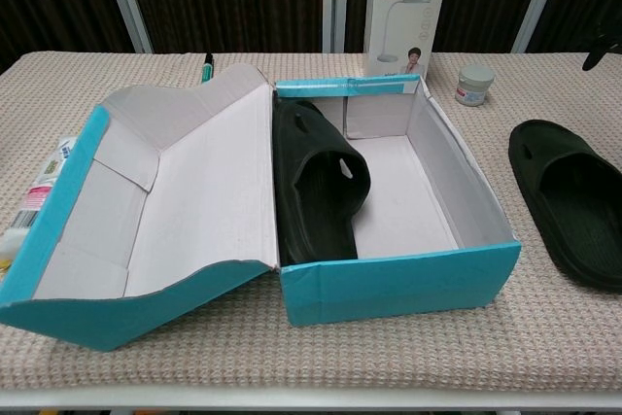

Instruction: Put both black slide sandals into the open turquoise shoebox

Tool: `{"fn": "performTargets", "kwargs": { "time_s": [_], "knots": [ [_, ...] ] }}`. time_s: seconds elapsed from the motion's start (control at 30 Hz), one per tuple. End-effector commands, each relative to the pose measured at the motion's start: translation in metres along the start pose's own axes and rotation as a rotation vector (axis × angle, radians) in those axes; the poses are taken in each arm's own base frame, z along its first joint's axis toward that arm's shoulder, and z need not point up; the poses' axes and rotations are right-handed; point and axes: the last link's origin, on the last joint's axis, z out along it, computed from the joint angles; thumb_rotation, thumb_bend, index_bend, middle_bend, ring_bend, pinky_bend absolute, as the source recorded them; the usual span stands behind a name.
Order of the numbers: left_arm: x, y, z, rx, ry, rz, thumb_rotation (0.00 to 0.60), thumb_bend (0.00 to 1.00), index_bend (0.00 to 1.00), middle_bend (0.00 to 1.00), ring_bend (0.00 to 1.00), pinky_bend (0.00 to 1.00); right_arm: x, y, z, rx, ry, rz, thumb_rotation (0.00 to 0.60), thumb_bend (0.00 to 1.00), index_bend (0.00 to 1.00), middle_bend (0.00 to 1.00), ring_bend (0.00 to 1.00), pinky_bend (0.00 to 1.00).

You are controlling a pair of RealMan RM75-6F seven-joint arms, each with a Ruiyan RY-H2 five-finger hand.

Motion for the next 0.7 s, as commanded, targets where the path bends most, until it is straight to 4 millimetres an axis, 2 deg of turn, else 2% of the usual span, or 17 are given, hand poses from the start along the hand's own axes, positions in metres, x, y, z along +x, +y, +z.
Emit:
{"fn": "performTargets", "kwargs": {
  "time_s": [0.03, 0.47, 0.7],
  "knots": [
    [-0.002, 0.000, 0.000, -0.004, -0.030, 0.030, 0.600, 0.14, 0.22, 0.19, 0.12, 0.20, -0.007, 0.000, 0.008, -0.025, -0.028, -0.039, 0.600, 0.01, 0.05, 0.13, 0.00, 0.15],
    [-0.003, 0.000, 0.001, -0.006, -0.077, 0.007, 0.600, 0.14, 0.22, 0.19, 0.12, 0.20, -0.029, -0.020, 0.030, -0.115, -0.128, -0.157, 0.600, 0.01, 0.03, 0.10, 0.00, 0.14],
    [-0.002, -0.003, 0.002, -0.013, -0.080, -0.007, 0.600, 0.14, 0.22, 0.19, 0.12, 0.20, -0.033, -0.028, 0.037, -0.140, -0.146, -0.161, 0.600, 0.00, 0.03, 0.09, 0.00, 0.14]
  ]
}}
